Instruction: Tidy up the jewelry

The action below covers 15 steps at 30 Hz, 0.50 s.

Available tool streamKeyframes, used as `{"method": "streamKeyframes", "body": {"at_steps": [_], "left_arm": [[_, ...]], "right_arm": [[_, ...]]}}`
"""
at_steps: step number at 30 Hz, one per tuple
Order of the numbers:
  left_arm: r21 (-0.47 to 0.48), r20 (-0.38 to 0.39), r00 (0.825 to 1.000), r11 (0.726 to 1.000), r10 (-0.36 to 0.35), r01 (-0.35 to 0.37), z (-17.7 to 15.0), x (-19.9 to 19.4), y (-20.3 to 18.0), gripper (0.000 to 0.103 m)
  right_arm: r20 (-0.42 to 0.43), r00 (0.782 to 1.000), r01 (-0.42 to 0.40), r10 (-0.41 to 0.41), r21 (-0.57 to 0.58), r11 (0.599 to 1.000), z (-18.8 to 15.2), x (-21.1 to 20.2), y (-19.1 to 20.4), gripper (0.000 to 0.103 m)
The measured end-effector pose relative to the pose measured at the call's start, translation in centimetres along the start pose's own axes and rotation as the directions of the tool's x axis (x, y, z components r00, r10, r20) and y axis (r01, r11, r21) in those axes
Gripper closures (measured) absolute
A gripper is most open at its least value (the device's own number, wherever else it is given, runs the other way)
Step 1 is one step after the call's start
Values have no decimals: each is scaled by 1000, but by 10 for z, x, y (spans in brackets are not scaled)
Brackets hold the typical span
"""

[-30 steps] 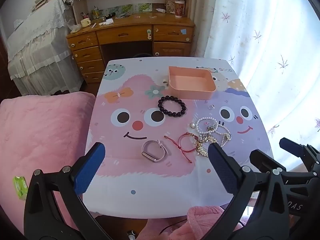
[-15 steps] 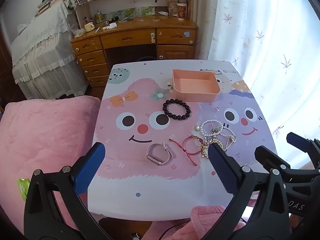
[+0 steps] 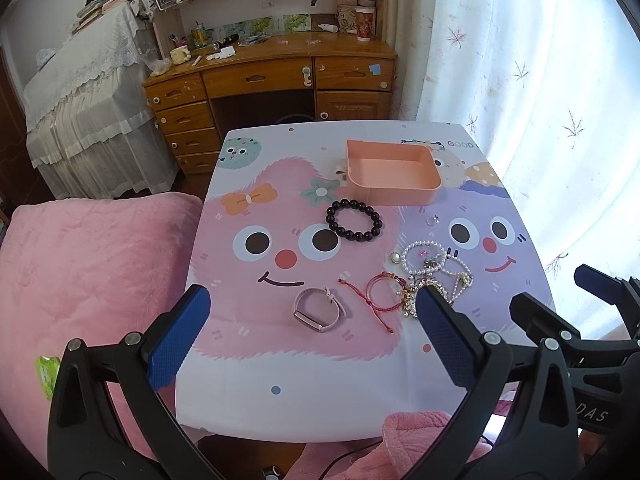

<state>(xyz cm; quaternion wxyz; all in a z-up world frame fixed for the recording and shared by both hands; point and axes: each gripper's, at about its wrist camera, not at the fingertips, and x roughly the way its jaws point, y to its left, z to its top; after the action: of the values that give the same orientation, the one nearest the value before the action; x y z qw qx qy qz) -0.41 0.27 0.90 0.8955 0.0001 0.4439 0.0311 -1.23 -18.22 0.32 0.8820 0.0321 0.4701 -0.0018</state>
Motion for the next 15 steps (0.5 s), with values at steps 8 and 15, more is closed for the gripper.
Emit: {"method": "streamKeyframes", "body": {"at_steps": [8,15], "left_arm": [[-2,3,1000,1000,1,-1,0,1,-1,1],[2,1,1000,1000,-2,2,0,2,-4,1]], "right_arm": [[1,1000,2,-2,-2,1000,1,-1,0,5],[-3,1000,2,-2,-3,1000,-1,0,-2,5]]}}
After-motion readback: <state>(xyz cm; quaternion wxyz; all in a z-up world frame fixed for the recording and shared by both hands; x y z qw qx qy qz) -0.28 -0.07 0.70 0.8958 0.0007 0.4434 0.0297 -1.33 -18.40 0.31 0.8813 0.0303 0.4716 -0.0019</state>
